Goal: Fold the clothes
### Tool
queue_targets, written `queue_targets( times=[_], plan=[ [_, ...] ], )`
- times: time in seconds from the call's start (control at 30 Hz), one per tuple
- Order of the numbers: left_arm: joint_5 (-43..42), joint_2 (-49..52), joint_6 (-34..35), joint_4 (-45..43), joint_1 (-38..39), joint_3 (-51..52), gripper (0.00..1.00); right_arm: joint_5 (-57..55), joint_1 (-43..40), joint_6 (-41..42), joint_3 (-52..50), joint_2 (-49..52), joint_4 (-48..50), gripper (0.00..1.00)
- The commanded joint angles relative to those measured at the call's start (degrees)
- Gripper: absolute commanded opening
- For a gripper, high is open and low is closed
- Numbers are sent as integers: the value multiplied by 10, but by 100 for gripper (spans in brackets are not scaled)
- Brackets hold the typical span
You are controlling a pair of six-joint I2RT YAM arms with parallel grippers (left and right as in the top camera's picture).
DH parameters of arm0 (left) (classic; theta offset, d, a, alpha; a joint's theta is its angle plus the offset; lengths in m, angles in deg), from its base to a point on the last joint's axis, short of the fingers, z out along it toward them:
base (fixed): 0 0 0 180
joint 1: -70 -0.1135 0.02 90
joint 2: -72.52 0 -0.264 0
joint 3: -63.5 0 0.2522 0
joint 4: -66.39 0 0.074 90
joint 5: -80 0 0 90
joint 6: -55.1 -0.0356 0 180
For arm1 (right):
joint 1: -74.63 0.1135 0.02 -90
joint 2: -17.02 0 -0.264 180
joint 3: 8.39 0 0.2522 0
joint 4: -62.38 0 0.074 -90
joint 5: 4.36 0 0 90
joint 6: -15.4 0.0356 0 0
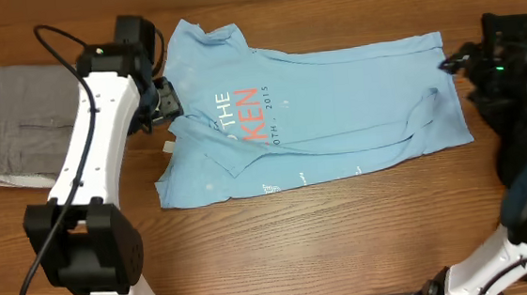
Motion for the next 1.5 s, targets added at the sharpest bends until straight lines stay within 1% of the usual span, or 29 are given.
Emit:
queue_targets(
  times=[0.0,0.03,0.07,0.1,0.13,0.17,0.37,0.53,0.63,0.77,0.87,0.97,1.07,1.17,1.27,1.33,1.47],
  plan=[
    [-58,-19,-11,43,0,-15,41,-22,-27,-10,16,-34,-67,87],
    [-75,-19,-11,57,0,-14,22,-34,-32,-10,14,-33,-91,67],
    [-85,-18,-12,66,0,-9,4,-44,-35,-10,10,-33,-105,43],
    [-91,-18,-12,69,2,-2,4,-52,-37,-11,5,-33,-115,24],
    [-94,-18,-14,70,4,8,4,-54,-37,-15,0,-33,-118,11],
    [-94,-18,-13,68,6,21,4,-54,-36,-25,-7,-33,-118,5],
    [-127,-18,-14,-1,9,150,4,-54,-25,-30,-58,-33,-86,4],
    [-138,-17,-15,-58,9,248,4,-54,-10,-30,-130,-33,3,4],
    [-149,-17,-15,-85,9,286,4,-47,-4,-29,-165,-33,42,4],
    [-160,-17,-15,-147,9,336,4,-47,5,-29,-211,-33,99,4],
    [-163,-16,-9,-179,9,358,4,-48,10,-29,-248,-32,149,4],
    [-162,-16,-9,-188,9,363,4,-51,10,-28,-270,-32,191,4],
    [-151,-16,-9,-188,9,364,4,-90,9,-11,-286,-32,223,4],
    [-123,-16,-7,-186,8,365,4,-126,8,-2,-287,-31,221,4],
    [-86,-16,1,-184,7,365,5,-182,8,36,-289,-31,209,4],
    [-75,-16,2,-178,3,365,5,-210,8,40,-292,-31,202,4],
    [-49,-16,2,-162,-7,365,5,-259,8,79,-298,-31,177,4]
  ],
)
